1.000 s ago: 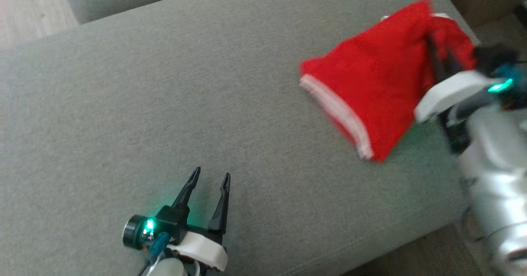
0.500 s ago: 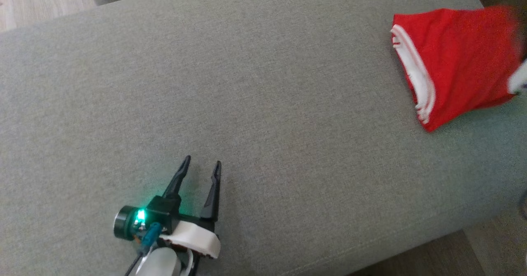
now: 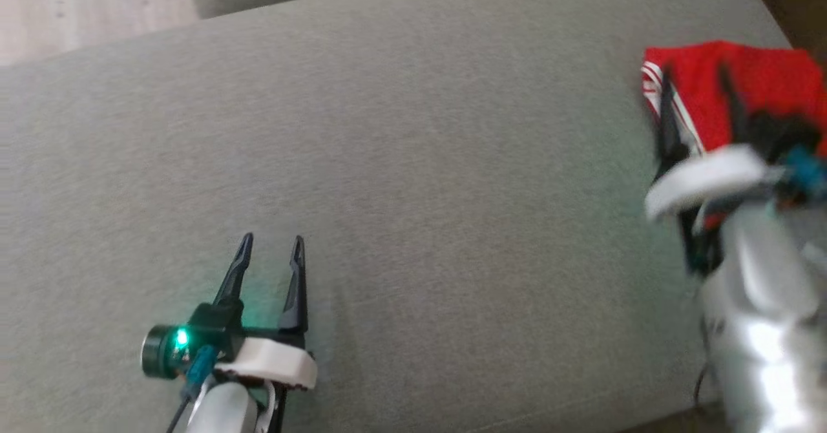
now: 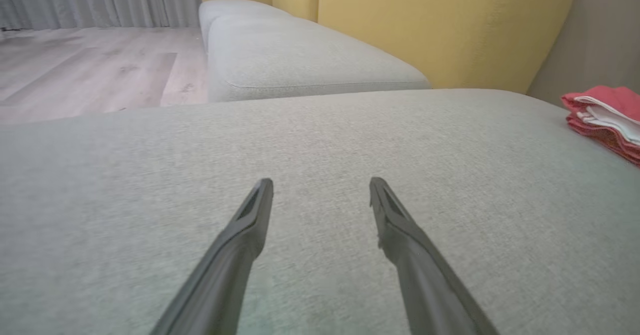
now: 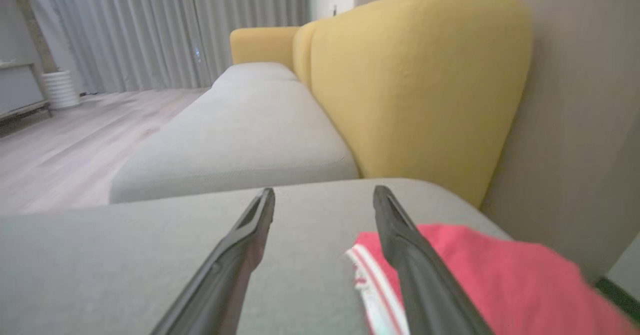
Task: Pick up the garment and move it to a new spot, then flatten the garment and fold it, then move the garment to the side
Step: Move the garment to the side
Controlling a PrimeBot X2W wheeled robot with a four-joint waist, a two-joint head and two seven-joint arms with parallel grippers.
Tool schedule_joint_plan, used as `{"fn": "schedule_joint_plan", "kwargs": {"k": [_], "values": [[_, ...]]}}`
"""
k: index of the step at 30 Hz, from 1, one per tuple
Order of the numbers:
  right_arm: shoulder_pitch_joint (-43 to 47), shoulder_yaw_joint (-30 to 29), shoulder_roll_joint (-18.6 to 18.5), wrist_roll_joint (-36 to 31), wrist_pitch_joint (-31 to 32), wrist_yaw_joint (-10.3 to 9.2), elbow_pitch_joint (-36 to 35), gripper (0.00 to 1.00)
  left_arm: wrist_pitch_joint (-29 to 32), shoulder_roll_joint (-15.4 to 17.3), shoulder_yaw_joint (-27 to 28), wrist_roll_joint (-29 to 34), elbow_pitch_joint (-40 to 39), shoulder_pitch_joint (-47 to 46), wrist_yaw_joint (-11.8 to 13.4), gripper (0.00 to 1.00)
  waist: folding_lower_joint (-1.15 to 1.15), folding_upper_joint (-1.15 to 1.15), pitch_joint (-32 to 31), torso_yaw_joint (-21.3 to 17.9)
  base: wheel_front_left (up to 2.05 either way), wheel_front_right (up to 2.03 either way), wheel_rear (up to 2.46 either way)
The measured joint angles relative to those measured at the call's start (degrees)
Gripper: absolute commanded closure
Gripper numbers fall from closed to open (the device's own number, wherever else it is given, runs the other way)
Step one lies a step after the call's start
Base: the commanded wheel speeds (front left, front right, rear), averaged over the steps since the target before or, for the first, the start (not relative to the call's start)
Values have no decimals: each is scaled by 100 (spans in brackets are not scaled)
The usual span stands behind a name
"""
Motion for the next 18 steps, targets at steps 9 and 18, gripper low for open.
{"fn": "schedule_joint_plan", "kwargs": {"k": [9, 18], "values": [[1444, 281, 199, 263, 1, 0, -486, 0, 1, 1, 140, -59, -113, 342, 99, 0, 0, 0, -238, 639, 0, 0, 0], [2219, 254, 286, 521, 1, 0, -624, 0, 1, 2, 275, -142, -125, 575, 299, 0, 0, 0, -510, 1184, 0, 0, 0]]}}
